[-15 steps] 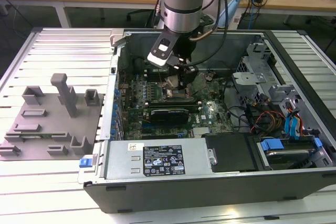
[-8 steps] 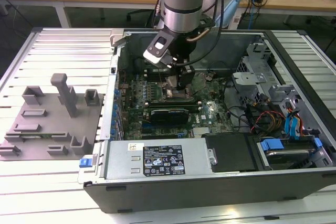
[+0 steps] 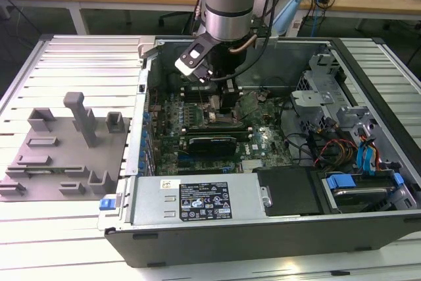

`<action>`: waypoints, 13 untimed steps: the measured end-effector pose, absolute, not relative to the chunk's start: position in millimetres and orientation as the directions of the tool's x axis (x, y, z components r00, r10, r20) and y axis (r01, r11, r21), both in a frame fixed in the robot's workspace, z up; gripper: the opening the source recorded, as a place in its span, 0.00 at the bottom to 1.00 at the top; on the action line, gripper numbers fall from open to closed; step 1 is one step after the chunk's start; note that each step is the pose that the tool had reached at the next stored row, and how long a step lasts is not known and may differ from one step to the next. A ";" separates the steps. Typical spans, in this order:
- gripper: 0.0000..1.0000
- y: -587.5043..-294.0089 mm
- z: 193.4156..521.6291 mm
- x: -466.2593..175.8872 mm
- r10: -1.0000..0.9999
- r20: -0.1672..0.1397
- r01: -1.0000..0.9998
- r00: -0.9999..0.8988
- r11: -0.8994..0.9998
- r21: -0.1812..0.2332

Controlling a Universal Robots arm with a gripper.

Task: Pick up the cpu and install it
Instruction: 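Place the cpu into insertion slot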

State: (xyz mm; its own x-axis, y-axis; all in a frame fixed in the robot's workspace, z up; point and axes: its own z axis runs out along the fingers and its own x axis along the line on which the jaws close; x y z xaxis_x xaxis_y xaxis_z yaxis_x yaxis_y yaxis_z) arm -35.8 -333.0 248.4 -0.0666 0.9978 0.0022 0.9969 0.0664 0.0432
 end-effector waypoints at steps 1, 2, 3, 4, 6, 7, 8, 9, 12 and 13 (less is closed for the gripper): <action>0.55 -333.0 248.4 -35.8 0.998 0.002 0.997 -0.066 0.066 0.043; 0.55 -333.0 248.4 -35.8 0.998 0.002 0.997 -0.065 0.065 0.043; 0.55 -333.0 248.4 -35.8 0.998 0.002 0.997 -0.065 0.065 0.043; 0.55 -333.0 248.4 -35.8 0.998 0.002 0.997 -0.065 0.064 0.043; 0.55 -333.0 247.7 -36.3 0.998 0.002 0.997 -0.064 0.064 0.049; 0.55 -333.0 247.2 -36.5 0.998 0.001 0.996 -0.065 0.064 0.054; 0.55 -333.0 247.2 -36.4 0.998 0.001 0.996 -0.065 0.065 0.054; 0.55 -333.0 247.1 -36.4 0.998 0.002 0.996 -0.065 0.065 0.054; 0.55 -333.0 245.3 -36.4 0.998 0.002 0.996 -0.065 0.065 0.055; 0.55 -333.0 243.8 -36.5 0.998 0.001 0.996 -0.065 0.065 0.056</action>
State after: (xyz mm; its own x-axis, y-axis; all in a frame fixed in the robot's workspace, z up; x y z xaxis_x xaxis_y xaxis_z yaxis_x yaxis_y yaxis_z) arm -36.5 -333.0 243.8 -0.0647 0.9979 0.0015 0.9963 0.0645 0.0564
